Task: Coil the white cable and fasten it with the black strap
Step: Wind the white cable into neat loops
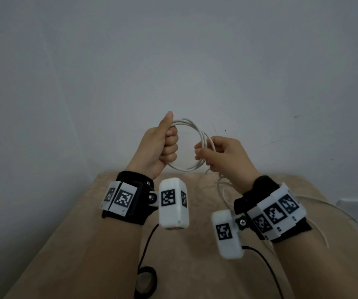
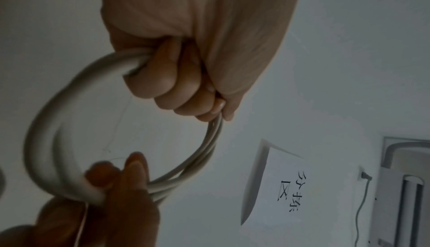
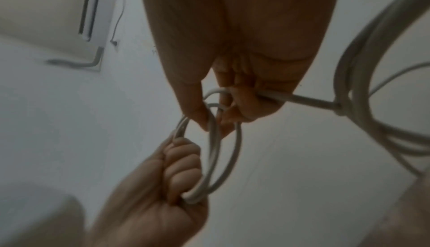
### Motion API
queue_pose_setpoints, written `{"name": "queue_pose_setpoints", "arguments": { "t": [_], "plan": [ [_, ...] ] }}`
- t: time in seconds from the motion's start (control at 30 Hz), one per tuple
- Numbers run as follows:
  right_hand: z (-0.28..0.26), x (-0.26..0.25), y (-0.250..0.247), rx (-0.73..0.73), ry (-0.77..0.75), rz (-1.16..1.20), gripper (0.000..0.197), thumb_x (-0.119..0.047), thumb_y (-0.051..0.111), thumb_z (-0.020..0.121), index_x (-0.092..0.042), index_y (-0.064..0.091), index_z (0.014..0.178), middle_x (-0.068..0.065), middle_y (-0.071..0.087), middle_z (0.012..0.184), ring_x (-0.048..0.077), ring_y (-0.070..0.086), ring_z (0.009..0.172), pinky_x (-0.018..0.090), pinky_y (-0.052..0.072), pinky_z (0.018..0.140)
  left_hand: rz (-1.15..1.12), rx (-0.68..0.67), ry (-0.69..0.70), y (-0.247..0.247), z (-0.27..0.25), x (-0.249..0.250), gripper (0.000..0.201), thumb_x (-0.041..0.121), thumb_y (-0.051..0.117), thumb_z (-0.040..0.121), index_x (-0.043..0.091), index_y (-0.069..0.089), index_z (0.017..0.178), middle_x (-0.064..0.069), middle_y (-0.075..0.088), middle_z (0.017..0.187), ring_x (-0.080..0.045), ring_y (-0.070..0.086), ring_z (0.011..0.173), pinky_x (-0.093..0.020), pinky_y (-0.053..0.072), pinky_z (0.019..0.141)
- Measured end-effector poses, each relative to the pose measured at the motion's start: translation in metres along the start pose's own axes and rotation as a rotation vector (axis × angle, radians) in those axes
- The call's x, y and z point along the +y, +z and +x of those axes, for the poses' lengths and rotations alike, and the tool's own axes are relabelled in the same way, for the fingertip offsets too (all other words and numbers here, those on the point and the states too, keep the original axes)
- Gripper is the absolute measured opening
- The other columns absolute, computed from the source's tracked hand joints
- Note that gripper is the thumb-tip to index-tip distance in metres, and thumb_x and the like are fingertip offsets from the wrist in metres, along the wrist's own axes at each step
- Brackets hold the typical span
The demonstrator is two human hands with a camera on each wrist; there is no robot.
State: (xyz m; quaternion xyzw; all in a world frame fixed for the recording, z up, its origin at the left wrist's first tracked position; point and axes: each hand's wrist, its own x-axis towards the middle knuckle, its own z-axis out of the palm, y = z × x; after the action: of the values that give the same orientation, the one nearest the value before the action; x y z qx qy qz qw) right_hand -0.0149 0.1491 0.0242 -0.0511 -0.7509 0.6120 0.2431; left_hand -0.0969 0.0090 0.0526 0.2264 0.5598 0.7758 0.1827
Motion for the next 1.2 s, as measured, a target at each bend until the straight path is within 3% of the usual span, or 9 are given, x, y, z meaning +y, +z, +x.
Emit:
{"name": "queue_pose_setpoints", "arguments": {
  "t": [0.1,0.3,0.47,0.63,0.73,0.87,0.97,1.1,1.2],
  "plan": [
    [0.002,0.001,-0.002,0.028,-0.02,0.144,0.009,-0.002,0.062,0.086,-0.005,0.071,0.086,0.003,0.069,0.067,0.007,0.049,0.051,0.019,0.039,0.05,-0.026,-0.034,-0.019,-0.003,0.002,-0.003,0.045,0.047,0.043,0.098,0.021,0.034,0.062,0.009,0.022,0.048,-0.004,0.017,0.035,-0.017,0.015,0.035],
    [0.005,0.001,-0.005,0.004,-0.002,0.399,0.013,-0.001,0.059,0.089,-0.003,0.071,0.082,0.003,0.071,0.075,0.012,0.048,0.063,0.017,0.04,0.051,-0.134,-0.138,-0.098,-0.007,0.004,-0.007,0.045,0.046,0.037,0.099,0.018,0.035,0.064,0.007,0.027,0.047,-0.004,0.024,0.034,-0.016,0.025,0.036],
    [0.006,0.004,-0.009,0.004,0.002,0.373,0.016,-0.009,0.058,0.091,-0.01,0.071,0.081,-0.001,0.071,0.086,0.006,0.057,0.07,0.018,0.042,0.063,-0.244,-0.24,-0.141,-0.008,0.006,-0.009,0.042,0.039,0.032,0.102,0.016,0.039,0.068,0.006,0.039,0.051,-0.006,0.034,0.036,-0.017,0.035,0.04],
    [0.007,0.005,-0.01,-0.061,0.001,0.442,0.016,-0.011,0.055,0.093,-0.006,0.07,0.096,-0.002,0.066,0.073,0.01,0.062,0.076,0.02,0.049,0.073,-0.367,-0.284,-0.198,-0.009,0.007,-0.011,0.052,0.038,0.032,0.101,0.018,0.046,0.055,0.009,0.03,0.044,-0.003,0.023,0.032,-0.016,0.019,0.037],
    [0.007,0.003,-0.01,-0.084,-0.005,0.53,0.019,-0.007,0.051,0.095,0.002,0.066,0.101,0.002,0.058,0.069,0.014,0.057,0.065,0.024,0.053,0.074,-0.383,-0.296,-0.205,-0.008,0.007,-0.011,0.049,0.036,0.031,0.1,0.017,0.047,0.057,0.009,0.03,0.043,-0.004,0.023,0.032,-0.016,0.021,0.037],
    [0.006,0.002,-0.014,-0.087,-0.035,0.388,0.018,-0.006,0.051,0.095,0.0,0.068,0.096,0.003,0.055,0.067,0.012,0.05,0.055,0.026,0.053,0.065,-0.254,-0.278,-0.194,-0.011,0.004,-0.012,0.035,0.029,0.03,0.1,0.009,0.049,0.078,0.003,0.04,0.049,-0.01,0.043,0.043,-0.02,0.042,0.048],
    [0.005,0.003,-0.018,-0.138,-0.021,0.221,0.018,-0.006,0.052,0.095,0.002,0.068,0.095,0.003,0.055,0.066,0.011,0.05,0.053,0.025,0.053,0.061,-0.11,-0.282,-0.216,-0.015,0.002,-0.011,0.043,0.032,0.031,0.099,0.003,0.058,0.083,-0.002,0.046,0.053,-0.016,0.051,0.05,-0.024,0.046,0.055],
    [0.002,0.003,-0.02,-0.272,-0.056,-0.13,0.022,-0.011,0.056,0.094,0.007,0.069,0.09,0.014,0.06,0.069,0.018,0.054,0.059,0.032,0.047,0.066,0.23,-0.283,-0.288,-0.009,0.002,-0.012,0.051,0.045,0.037,0.097,0.007,0.059,0.072,0.003,0.036,0.046,-0.01,0.036,0.04,-0.02,0.036,0.044],
    [0.001,0.003,-0.019,-0.307,-0.054,-0.2,0.023,-0.014,0.057,0.094,0.002,0.069,0.082,0.02,0.062,0.071,0.023,0.056,0.061,0.035,0.046,0.067,0.428,-0.281,-0.248,-0.005,0.001,-0.013,0.046,0.048,0.048,0.094,0.013,0.052,0.065,0.008,0.026,0.045,-0.006,0.021,0.037,-0.018,0.021,0.039]
  ]
}}
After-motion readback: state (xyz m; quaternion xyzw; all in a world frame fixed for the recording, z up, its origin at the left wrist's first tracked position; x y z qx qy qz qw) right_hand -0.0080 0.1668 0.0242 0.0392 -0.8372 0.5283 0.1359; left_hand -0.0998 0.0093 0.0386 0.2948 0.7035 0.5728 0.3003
